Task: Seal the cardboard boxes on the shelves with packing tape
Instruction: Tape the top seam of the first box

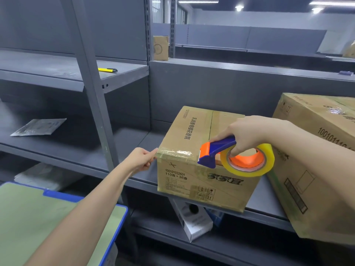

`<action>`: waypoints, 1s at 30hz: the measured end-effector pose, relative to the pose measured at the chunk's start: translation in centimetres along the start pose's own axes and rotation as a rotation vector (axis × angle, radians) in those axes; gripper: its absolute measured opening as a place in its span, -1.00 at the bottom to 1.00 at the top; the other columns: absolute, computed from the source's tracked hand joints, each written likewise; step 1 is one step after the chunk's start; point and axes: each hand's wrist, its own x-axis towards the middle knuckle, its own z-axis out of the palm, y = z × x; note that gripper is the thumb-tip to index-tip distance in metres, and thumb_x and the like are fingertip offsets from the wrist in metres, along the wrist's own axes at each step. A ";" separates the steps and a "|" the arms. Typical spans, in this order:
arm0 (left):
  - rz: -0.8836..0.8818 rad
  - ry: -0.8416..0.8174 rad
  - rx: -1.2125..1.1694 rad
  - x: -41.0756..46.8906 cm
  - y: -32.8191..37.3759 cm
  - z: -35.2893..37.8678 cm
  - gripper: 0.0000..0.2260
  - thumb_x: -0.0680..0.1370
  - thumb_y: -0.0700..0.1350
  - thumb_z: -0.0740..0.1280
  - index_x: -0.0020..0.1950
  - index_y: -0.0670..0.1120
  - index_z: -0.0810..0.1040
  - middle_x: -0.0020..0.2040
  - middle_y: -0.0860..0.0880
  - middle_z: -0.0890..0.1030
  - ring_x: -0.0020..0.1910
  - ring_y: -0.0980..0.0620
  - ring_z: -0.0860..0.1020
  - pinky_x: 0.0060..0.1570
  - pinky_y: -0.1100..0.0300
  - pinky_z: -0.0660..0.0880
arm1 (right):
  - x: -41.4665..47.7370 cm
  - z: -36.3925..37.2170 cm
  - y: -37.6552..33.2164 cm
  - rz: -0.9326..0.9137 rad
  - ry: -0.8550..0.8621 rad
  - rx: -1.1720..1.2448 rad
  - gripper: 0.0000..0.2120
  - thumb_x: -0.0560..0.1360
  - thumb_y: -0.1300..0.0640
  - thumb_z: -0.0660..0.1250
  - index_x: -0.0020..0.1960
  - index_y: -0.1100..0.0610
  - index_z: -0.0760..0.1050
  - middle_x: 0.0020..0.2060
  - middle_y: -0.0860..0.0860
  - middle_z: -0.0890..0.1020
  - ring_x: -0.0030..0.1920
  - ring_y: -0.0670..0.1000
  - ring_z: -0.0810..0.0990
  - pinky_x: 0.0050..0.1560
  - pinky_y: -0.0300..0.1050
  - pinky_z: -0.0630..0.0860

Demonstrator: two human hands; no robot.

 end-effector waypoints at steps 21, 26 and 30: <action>0.770 0.148 0.598 -5.5 2.6 4.1 -0.61 0.46 0.05 0.20 0.20 -0.08 0.56 0.12 0.08 0.58 0.08 0.12 0.51 0.09 0.18 0.44 | 2.1 -0.7 0.0 -0.026 -0.168 0.047 -0.42 0.44 0.00 0.40 0.41 -0.14 0.29 0.00 -0.14 0.46 -0.13 -0.08 0.42 -0.31 -0.36 0.31; 0.970 0.323 1.025 -4.9 1.6 7.1 -0.52 0.34 0.11 0.48 0.15 -0.14 0.61 0.12 -0.03 0.63 0.14 0.00 0.58 0.00 0.10 0.56 | 2.3 -0.8 0.1 -0.029 -0.165 0.059 -0.42 0.44 -0.01 0.40 0.41 -0.13 0.30 0.01 -0.14 0.45 -0.09 -0.08 0.42 -0.30 -0.36 0.31; 1.045 0.364 0.993 -3.2 1.7 5.4 -0.58 0.19 -0.16 0.61 0.01 -0.15 0.67 -0.02 -0.03 0.68 -0.02 -0.04 0.65 -0.16 0.07 0.62 | 3.0 -1.3 -0.6 -0.005 -0.120 0.046 -0.44 0.44 -0.06 0.38 0.40 -0.17 0.31 -0.04 -0.13 0.46 -0.17 -0.09 0.42 -0.32 -0.32 0.29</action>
